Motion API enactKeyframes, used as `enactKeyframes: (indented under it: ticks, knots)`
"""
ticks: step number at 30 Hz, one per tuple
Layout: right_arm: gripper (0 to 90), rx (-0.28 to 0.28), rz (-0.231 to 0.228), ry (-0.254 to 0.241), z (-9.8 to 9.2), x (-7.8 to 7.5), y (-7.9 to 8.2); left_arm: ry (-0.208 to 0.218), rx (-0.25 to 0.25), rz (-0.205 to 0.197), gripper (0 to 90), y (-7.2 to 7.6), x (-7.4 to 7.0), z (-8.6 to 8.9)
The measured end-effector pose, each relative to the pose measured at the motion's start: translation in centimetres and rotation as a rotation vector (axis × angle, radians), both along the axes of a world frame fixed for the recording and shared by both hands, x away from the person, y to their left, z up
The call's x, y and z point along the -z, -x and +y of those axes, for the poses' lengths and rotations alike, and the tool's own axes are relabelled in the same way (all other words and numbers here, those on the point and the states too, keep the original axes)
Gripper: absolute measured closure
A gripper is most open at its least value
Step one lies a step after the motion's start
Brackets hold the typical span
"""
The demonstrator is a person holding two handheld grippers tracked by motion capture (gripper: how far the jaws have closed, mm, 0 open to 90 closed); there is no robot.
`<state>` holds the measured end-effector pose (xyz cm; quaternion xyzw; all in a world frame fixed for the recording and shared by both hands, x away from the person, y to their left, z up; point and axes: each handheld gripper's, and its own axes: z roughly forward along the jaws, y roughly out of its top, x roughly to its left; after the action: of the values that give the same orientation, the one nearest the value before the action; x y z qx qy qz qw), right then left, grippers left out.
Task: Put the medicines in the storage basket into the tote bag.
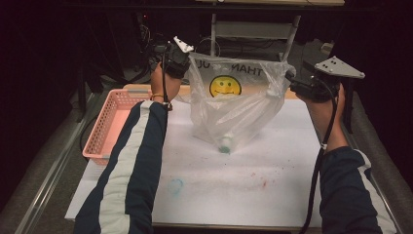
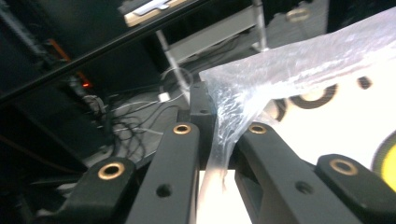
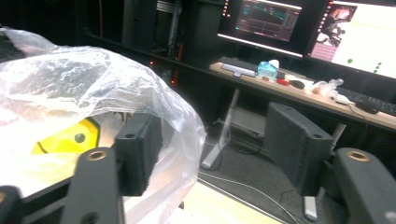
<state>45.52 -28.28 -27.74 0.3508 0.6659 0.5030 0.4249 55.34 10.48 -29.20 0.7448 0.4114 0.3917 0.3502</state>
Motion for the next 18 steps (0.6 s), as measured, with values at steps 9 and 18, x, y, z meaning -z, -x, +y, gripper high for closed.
enactKeyframes:
  ticks: [9,18]
  knots:
    - [30.2,-0.049,-0.039,0.013,0.5,-0.2,2.3,0.07,0.106,-0.013,57.9,1.0,0.4,1.1]
    - [30.6,-0.05,-0.013,0.022,0.4,1.3,2.7,0.171,0.187,-0.094,31.4,4.8,-1.2,2.4]
